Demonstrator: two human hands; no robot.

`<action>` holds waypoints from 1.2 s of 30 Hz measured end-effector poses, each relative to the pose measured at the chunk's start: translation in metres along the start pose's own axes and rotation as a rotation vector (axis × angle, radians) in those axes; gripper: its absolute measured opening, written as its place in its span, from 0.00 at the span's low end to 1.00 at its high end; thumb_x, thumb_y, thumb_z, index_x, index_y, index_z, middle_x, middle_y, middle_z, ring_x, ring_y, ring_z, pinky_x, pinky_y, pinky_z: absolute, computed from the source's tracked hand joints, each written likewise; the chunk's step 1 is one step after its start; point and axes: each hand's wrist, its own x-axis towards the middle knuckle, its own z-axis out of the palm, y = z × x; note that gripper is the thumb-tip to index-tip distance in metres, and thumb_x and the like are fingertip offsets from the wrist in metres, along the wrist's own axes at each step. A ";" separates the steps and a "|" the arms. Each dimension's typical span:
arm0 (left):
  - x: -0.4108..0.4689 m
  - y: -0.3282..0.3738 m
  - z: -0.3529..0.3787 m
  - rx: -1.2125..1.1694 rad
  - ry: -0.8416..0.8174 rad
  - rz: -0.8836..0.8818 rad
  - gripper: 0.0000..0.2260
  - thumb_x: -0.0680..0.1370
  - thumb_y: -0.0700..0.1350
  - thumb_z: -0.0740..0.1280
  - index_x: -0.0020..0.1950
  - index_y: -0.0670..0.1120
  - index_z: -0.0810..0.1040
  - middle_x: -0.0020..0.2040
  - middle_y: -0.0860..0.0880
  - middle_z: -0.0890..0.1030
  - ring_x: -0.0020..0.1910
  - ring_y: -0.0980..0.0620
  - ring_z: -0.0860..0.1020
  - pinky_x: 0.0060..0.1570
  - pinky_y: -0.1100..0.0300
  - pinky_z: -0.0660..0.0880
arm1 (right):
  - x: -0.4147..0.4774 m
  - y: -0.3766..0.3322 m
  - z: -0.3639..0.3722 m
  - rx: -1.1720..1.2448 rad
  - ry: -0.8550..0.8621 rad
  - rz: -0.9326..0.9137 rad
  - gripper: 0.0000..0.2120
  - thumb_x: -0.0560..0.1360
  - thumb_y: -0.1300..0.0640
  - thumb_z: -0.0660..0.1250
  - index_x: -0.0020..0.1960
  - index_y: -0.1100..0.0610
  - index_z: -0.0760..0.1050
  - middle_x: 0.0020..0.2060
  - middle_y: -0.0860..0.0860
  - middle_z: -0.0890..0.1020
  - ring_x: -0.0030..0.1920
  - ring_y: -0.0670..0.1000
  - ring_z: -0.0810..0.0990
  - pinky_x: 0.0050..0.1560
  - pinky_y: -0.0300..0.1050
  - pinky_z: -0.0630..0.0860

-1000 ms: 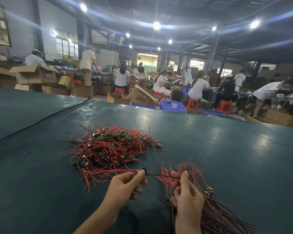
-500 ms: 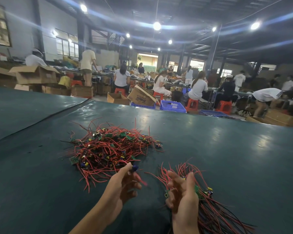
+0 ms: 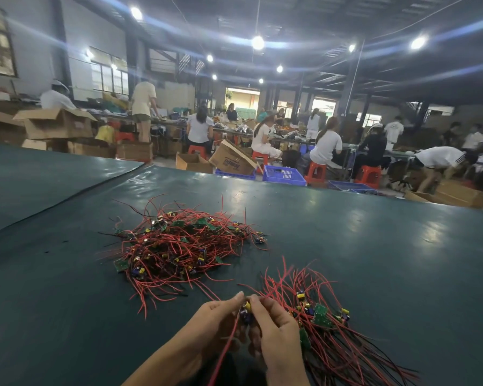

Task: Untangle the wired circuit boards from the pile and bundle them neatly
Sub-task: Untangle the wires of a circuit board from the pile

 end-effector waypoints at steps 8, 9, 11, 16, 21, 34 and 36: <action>-0.005 -0.008 0.004 0.344 -0.075 0.304 0.05 0.74 0.38 0.69 0.49 0.42 0.81 0.42 0.46 0.84 0.42 0.52 0.82 0.44 0.60 0.77 | 0.000 -0.001 -0.001 0.040 0.081 0.010 0.09 0.74 0.58 0.69 0.38 0.54 0.86 0.37 0.60 0.85 0.43 0.60 0.84 0.49 0.56 0.81; -0.007 -0.007 0.006 0.327 -0.060 0.347 0.07 0.73 0.42 0.71 0.49 0.42 0.81 0.41 0.46 0.83 0.42 0.51 0.81 0.44 0.61 0.76 | 0.000 -0.001 -0.001 0.045 0.073 0.012 0.09 0.74 0.57 0.69 0.38 0.54 0.86 0.37 0.60 0.85 0.43 0.59 0.84 0.49 0.55 0.81; -0.008 -0.006 0.010 0.318 0.012 0.405 0.11 0.73 0.52 0.72 0.42 0.44 0.81 0.36 0.46 0.81 0.38 0.50 0.80 0.41 0.59 0.74 | -0.001 -0.001 -0.001 0.055 0.061 -0.006 0.09 0.74 0.57 0.69 0.38 0.52 0.86 0.37 0.58 0.86 0.42 0.57 0.85 0.46 0.52 0.82; -0.006 -0.001 0.005 0.347 0.125 0.494 0.20 0.75 0.55 0.64 0.40 0.38 0.83 0.39 0.36 0.82 0.38 0.45 0.80 0.41 0.53 0.74 | -0.001 0.001 0.002 0.055 0.055 -0.028 0.11 0.75 0.59 0.69 0.37 0.51 0.86 0.37 0.55 0.86 0.41 0.52 0.86 0.42 0.41 0.80; -0.007 0.002 0.005 0.390 0.105 0.493 0.21 0.74 0.56 0.64 0.37 0.40 0.84 0.32 0.41 0.83 0.32 0.49 0.79 0.34 0.60 0.73 | 0.006 0.005 -0.002 0.112 0.155 0.010 0.09 0.74 0.58 0.70 0.38 0.53 0.86 0.37 0.57 0.86 0.43 0.56 0.85 0.50 0.52 0.81; -0.009 0.008 0.001 0.371 0.055 0.458 0.21 0.74 0.58 0.64 0.30 0.45 0.82 0.30 0.38 0.79 0.25 0.53 0.75 0.32 0.63 0.71 | 0.022 -0.018 -0.044 0.350 0.481 -0.014 0.05 0.73 0.57 0.72 0.42 0.58 0.84 0.23 0.47 0.72 0.19 0.42 0.61 0.17 0.33 0.60; -0.010 0.009 0.001 0.343 0.064 0.461 0.23 0.76 0.60 0.66 0.30 0.44 0.82 0.32 0.37 0.79 0.25 0.53 0.75 0.32 0.63 0.71 | 0.021 -0.019 -0.044 0.371 0.494 -0.022 0.05 0.73 0.56 0.72 0.43 0.58 0.84 0.23 0.46 0.72 0.19 0.41 0.61 0.17 0.33 0.60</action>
